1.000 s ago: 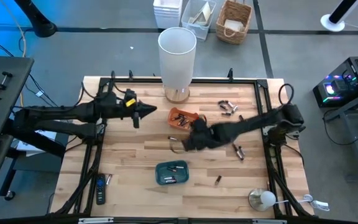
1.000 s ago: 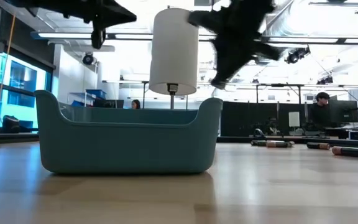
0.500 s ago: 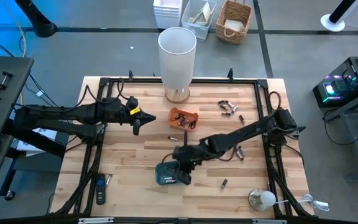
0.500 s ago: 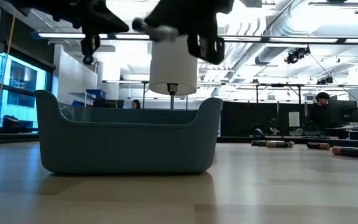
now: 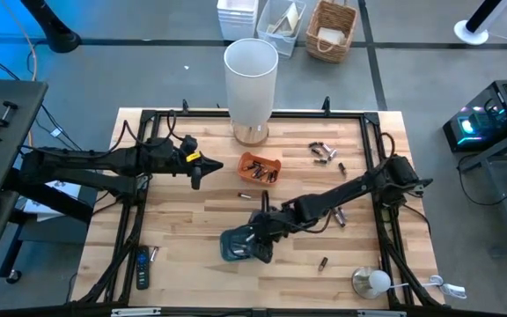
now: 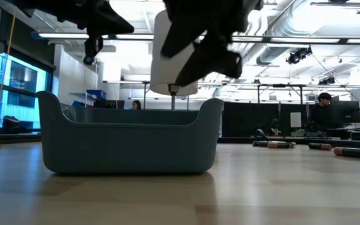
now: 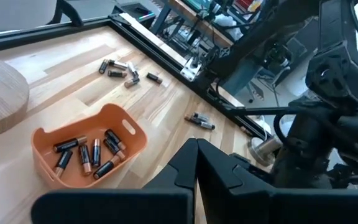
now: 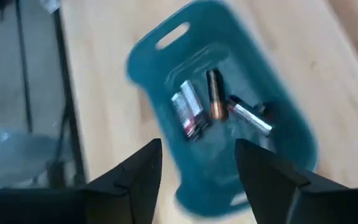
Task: Sort batteries
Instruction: Put the silver battery into the blue bin
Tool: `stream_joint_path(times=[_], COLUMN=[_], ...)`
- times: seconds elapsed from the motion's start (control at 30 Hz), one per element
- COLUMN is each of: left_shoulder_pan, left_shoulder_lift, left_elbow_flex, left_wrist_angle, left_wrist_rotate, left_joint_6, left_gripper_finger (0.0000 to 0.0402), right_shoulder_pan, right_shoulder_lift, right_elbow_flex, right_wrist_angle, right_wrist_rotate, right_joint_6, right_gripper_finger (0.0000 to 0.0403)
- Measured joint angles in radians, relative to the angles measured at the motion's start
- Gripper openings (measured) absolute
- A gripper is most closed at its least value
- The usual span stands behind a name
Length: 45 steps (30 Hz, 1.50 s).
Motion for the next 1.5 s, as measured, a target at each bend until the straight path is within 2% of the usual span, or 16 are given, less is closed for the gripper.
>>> stream_joint_path(times=[0.1,0.17,0.23,0.3,0.37,0.5,0.6,0.73,0.93,1.07,1.27,1.37,1.5], left_shoulder_pan=[0.000,0.000,0.000,0.000,0.000,0.001,0.001,0.001,0.001,0.004,0.056,0.089,0.144], left_shoulder_lift=[0.000,0.000,0.000,0.000,0.000,0.000,0.000,0.000,0.000,0.000,0.000,0.000,0.000], left_elbow_flex=[0.000,0.000,0.000,0.001,0.001,0.001,0.001,0.001,0.001,0.001,0.001,0.001,0.001], left_wrist_angle=[0.001,0.001,0.006,0.016,0.017,0.016,0.016,0.016,0.016,0.016,0.036,0.047,0.053], left_wrist_rotate=[0.000,0.000,0.000,0.000,0.000,0.000,0.000,0.003,0.011,-0.021,-0.077,-0.078,-0.080], left_joint_6=[0.000,0.000,0.000,0.000,0.000,0.020,0.050,0.083,0.072,0.102,0.038,0.027,0.040], left_gripper_finger=[0.0000,0.0000,0.0000,0.0000,0.0000,0.0000,0.0000,0.0000,0.0000,0.0000,0.0000,0.0000,0.0000], right_shoulder_pan=[0.007,0.006,-0.004,-0.026,-0.071,-0.206,-0.339,-0.539,-0.801,-0.940,-1.005,-1.009,-1.027], right_shoulder_lift=[-0.009,-0.043,-0.114,-0.184,-0.239,-0.279,-0.280,-0.279,-0.278,-0.278,-0.306,-0.349,-0.381], right_elbow_flex=[0.000,-0.002,-0.001,0.003,0.003,0.000,-0.025,-0.155,-0.374,-0.455,-0.520,-0.568,-0.648], right_wrist_angle=[-0.057,-0.161,-0.268,-0.396,-0.598,-0.977,-1.107,-1.006,-0.660,-0.537,-0.503,-0.426,-0.270], right_wrist_rotate=[-0.033,0.012,0.131,0.293,0.383,0.459,0.488,0.408,0.302,0.285,0.252,0.253,0.174], right_joint_6=[0.013,0.057,0.091,0.175,0.328,0.587,0.679,0.634,0.482,0.413,0.310,0.335,0.397], right_gripper_finger=[0.0207,0.0205,0.0201,0.0196,0.0192,0.0188,0.0187,0.0187,0.0187,0.0187,0.0187,0.0187,0.0187])
